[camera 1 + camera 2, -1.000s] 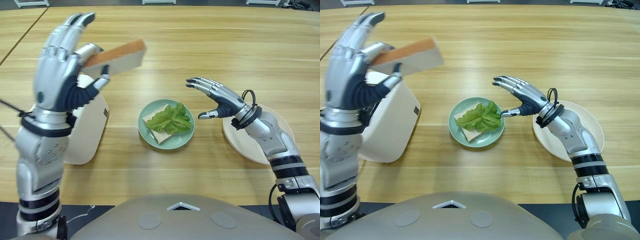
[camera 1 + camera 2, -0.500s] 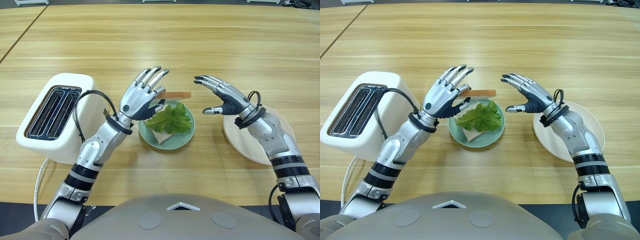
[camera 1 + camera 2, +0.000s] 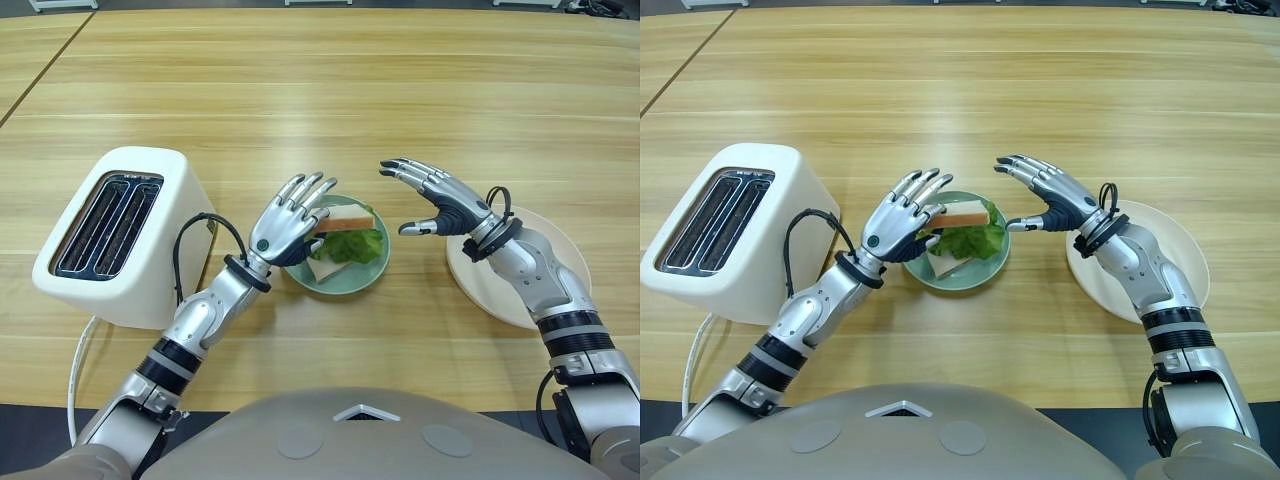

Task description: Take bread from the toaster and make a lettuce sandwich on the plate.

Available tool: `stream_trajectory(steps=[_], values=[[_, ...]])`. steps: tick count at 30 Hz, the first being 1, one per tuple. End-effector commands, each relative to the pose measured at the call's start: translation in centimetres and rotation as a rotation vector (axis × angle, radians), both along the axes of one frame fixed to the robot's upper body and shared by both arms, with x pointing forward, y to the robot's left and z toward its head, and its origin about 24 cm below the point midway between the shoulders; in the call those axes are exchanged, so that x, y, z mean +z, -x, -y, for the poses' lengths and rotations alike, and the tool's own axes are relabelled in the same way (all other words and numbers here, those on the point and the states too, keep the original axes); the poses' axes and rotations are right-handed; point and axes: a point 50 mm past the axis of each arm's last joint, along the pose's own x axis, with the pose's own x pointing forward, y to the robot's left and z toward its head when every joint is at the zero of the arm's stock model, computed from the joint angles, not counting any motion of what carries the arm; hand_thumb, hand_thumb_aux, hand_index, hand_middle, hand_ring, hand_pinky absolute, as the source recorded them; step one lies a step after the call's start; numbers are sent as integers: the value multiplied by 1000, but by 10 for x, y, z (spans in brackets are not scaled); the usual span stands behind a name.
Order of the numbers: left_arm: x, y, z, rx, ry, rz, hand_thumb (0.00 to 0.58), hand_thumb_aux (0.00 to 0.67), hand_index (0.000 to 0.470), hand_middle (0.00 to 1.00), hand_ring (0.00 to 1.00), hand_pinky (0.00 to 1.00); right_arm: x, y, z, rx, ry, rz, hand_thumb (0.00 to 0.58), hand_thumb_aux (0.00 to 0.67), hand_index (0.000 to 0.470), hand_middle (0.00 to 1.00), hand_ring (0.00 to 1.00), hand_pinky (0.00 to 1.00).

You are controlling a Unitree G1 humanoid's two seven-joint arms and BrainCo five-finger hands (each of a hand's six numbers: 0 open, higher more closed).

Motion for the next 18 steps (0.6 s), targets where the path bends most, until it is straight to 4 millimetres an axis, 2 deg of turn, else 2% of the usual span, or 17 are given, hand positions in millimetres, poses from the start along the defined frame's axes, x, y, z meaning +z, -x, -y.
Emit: stream_trajectory(steps=[1,6,9,11,12,13,14,15,16,17,18], values=[[-5,13,-5,9,-18,-45,0,0,0,0,0,0,-3,2,-6,35,22,-17,0,0,0,0,0,0],[10,27,-16,39,20,-37,0,0,0,0,0,0,-12,8,-13,96,45,-61,0,0,0,0,0,0],[32,36,-24,38,134,-35,0,0,0,0,0,0,-12,13,-14,139,55,-81,0,0,0,0,0,0],[42,41,-29,8,217,-111,0,0,0,0,0,0,-9,17,-10,154,71,-94,0,0,0,0,0,0],[42,43,-31,-8,255,-182,87,53,37,0,0,0,-7,20,-8,166,83,-103,0,0,0,0,0,0],[40,46,-35,-25,298,-276,443,344,241,0,0,0,-4,25,-5,182,88,-118,0,0,0,188,188,188],[34,49,-40,-44,319,-386,559,541,380,741,741,741,-1,31,-3,202,97,-137,0,0,0,361,361,361],[28,53,-46,-60,323,-486,580,670,470,1000,1000,1000,1,38,-2,228,112,-167,438,339,238,784,784,784],[21,58,-50,-77,316,-577,580,670,470,1000,1000,1000,0,45,-2,257,128,-209,561,549,385,1000,1000,1000],[14,64,-53,-103,301,-670,580,670,470,1000,1000,1000,-3,53,-4,292,143,-264,580,670,470,1000,1000,1000],[9,69,-54,-122,284,-747,580,670,470,1000,1000,1000,-6,59,-7,325,154,-314,580,670,470,1000,1000,1000]])
